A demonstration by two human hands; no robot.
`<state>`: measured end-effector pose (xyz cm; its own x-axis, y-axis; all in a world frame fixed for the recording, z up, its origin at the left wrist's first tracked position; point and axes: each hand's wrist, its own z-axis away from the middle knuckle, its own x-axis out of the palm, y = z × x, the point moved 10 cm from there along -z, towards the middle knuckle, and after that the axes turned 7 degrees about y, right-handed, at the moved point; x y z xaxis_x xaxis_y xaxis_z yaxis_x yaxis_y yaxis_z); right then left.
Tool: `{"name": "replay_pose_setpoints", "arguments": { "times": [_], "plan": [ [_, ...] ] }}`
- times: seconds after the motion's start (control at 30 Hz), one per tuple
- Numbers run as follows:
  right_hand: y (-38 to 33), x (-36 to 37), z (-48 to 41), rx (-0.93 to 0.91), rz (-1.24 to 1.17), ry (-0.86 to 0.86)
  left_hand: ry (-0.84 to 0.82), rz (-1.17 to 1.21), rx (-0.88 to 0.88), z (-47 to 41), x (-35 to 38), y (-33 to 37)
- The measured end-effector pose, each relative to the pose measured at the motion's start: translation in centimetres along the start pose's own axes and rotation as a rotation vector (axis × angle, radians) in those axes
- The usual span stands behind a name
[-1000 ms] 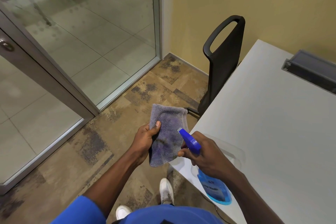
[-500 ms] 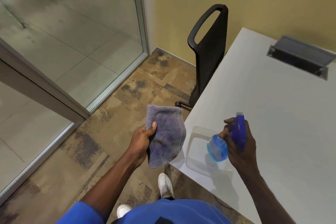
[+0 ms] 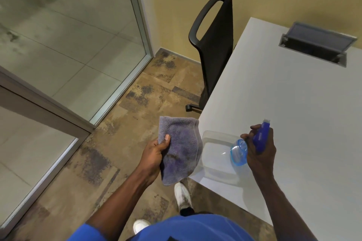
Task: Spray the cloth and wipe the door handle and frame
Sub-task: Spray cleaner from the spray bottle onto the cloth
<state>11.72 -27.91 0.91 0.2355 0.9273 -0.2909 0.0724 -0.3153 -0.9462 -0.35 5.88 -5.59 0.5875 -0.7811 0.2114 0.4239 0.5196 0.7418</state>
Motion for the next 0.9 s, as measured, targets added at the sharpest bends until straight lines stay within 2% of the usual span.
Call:
{"name": "replay_pose_setpoints", "arguments": {
  "times": [0.6, 0.9],
  "plan": [
    [3.9, -2.0, 1.8, 0.104, 0.013, 0.138, -0.039, -0.077, 0.006, 1.1, 0.0, 0.5],
    [4.7, -2.0, 3.2, 0.208, 0.084, 0.101, -0.045, -0.061, 0.022, 2.4, -1.7, 0.5]
  ]
}}
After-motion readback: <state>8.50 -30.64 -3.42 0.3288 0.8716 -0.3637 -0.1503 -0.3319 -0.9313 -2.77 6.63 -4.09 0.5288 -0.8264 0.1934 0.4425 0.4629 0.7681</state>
